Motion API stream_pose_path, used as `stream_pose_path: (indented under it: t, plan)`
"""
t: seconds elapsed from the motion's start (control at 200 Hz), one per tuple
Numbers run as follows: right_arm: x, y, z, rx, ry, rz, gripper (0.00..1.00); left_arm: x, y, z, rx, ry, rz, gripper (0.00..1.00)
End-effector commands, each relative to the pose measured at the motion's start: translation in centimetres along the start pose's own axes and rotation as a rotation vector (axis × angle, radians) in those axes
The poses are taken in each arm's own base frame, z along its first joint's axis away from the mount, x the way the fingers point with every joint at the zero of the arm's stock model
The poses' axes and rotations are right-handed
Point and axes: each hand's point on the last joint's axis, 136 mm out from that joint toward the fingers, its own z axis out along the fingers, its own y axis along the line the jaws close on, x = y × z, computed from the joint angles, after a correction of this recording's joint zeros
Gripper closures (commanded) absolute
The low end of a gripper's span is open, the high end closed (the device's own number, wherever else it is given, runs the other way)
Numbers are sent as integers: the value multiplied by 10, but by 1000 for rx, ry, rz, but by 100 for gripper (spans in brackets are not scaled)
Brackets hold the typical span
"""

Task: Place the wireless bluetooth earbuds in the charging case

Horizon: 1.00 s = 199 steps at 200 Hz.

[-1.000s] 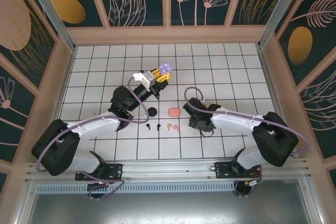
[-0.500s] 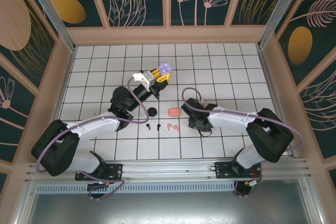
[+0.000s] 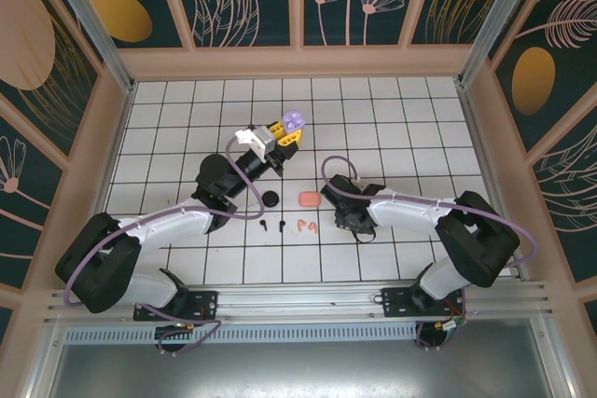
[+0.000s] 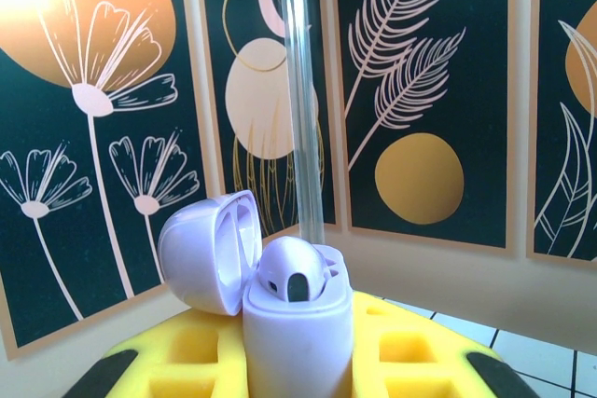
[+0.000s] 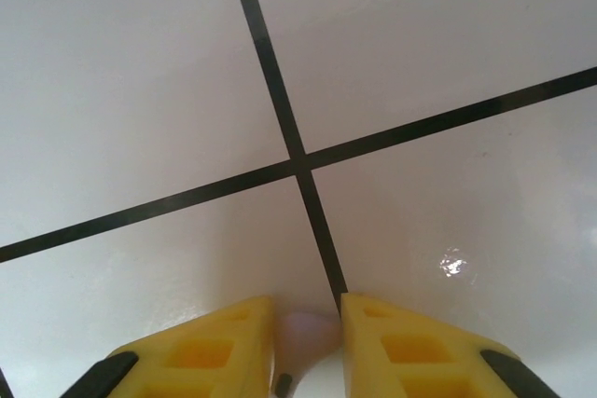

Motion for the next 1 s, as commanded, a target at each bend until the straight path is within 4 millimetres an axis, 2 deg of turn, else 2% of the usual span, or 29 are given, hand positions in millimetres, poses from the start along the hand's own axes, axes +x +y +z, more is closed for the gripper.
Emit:
stream_pose_path:
  t: [0.0, 0.27, 0.44, 0.556, 0.686, 0.861, 0.991]
  plan:
    - [-3, 20, -2, -59, -10, 6, 76, -19, -4, -2, 17, -60, -4, 100]
    - [-13, 28, -20, -135, -61, 28, 80, -22, -6, -1, 25, -65, -8, 100]
    - [-35, 37, -56, -232, -159, 38, 80, -26, -9, 0, 45, -65, 1, 100]
    - [-59, 47, -96, -321, -257, 32, 80, -31, -14, 1, 76, -68, 9, 100]
    - [-88, 58, -151, -418, -376, 3, 80, -35, -21, 4, 125, -64, 7, 100]
    - [-132, 74, -239, -509, -566, -73, 80, -36, -27, 8, 167, -63, 0, 100]
    - [-157, 85, -299, -574, -691, -130, 80, -35, -31, 10, 189, -60, -12, 100]
